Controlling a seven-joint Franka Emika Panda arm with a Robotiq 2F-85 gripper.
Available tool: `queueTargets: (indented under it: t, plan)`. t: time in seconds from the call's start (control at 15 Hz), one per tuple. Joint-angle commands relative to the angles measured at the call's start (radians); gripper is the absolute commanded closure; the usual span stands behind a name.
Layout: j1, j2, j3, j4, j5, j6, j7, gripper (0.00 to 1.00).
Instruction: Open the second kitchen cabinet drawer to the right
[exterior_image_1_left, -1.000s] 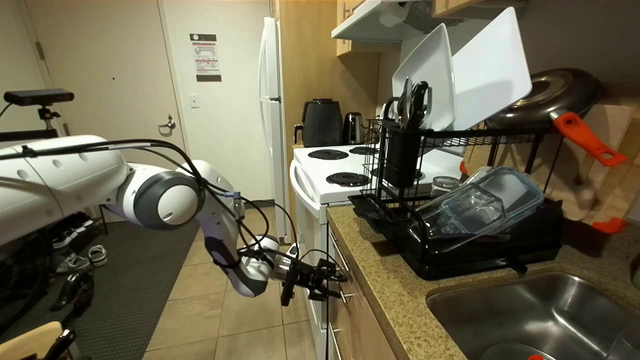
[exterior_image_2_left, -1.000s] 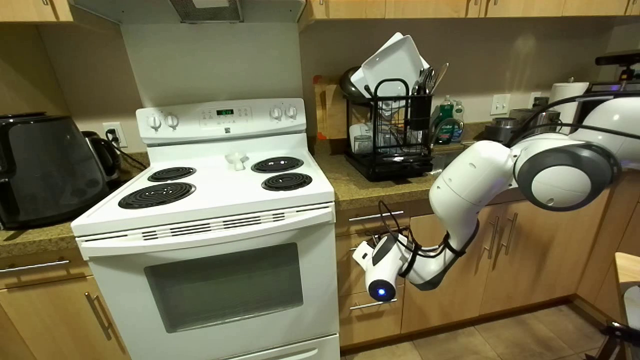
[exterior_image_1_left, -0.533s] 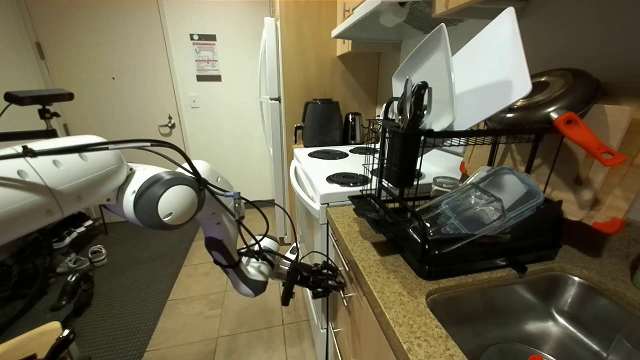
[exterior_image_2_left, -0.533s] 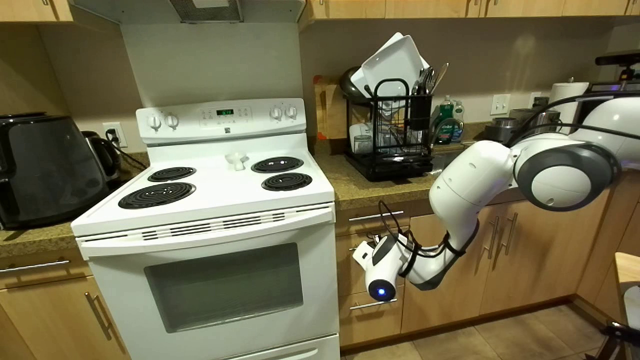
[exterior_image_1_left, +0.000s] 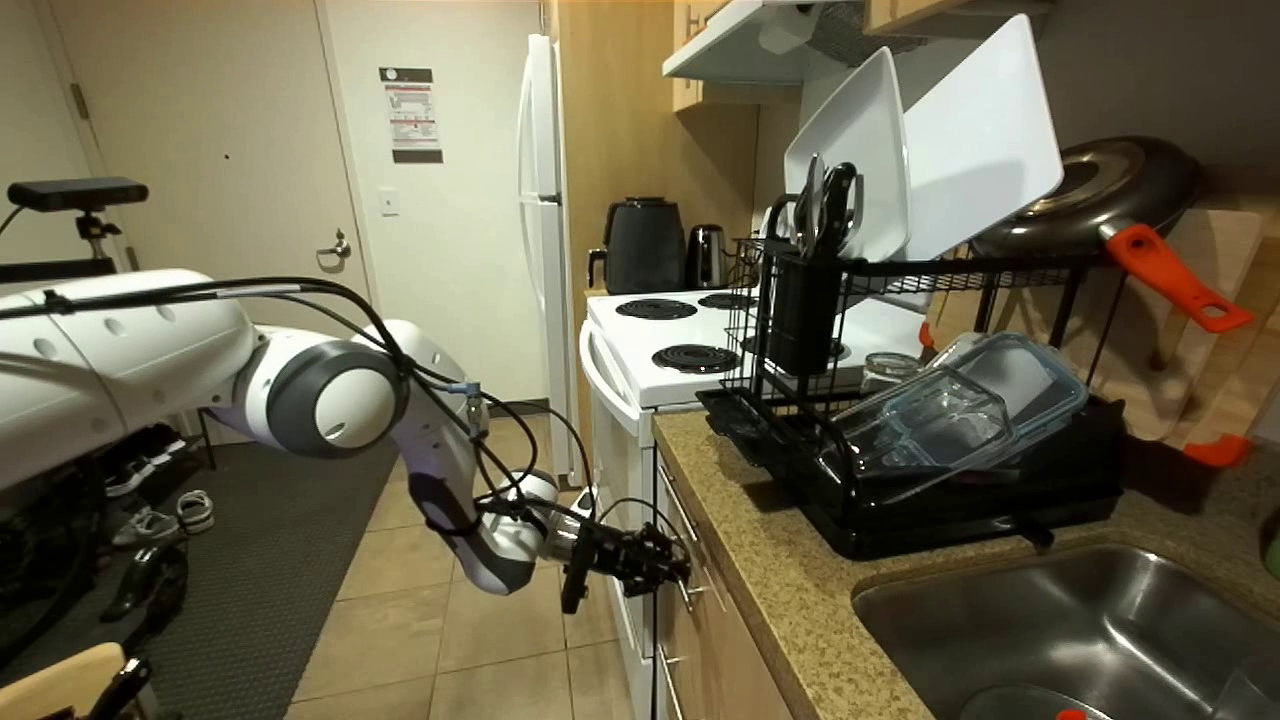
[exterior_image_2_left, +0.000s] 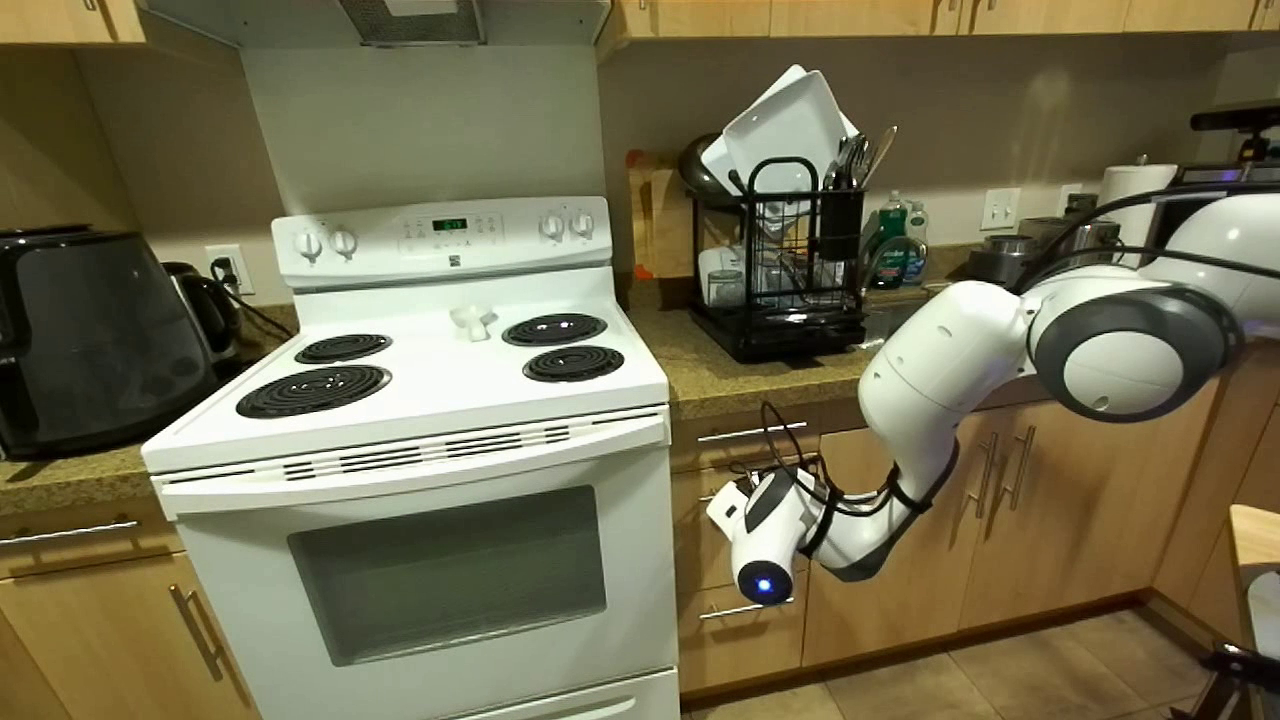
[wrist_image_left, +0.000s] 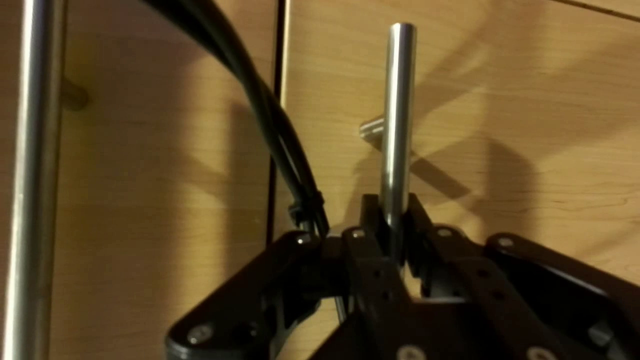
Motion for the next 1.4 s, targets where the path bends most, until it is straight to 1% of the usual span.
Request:
queueTargets:
  t: [0.0,0.4,0.67,0.73,0.8,0.93,1.07,1.33]
  plan:
    - [0.034,-0.069,0.009,-0.138,-0.029,0.021,0.065,0.96]
    - [0.078,-0.153,0.019,-0.286,-0.032,0.02,0.127,0.96]
    - [0.088,-0.193,0.059,-0.376,-0.065,-0.017,0.172,0.96]
    - [0.085,-0.207,0.073,-0.402,-0.065,-0.016,0.164,0.6]
    - [0.077,-0.223,0.088,-0.429,-0.065,-0.001,0.142,0.6]
    - [0.066,-0.241,0.121,-0.458,-0.072,0.012,0.12,0.48]
    - [0.065,-0.249,0.137,-0.46,-0.066,-0.014,0.132,0.34]
    - [0.05,-0.281,0.16,-0.473,-0.063,0.003,0.139,0.09]
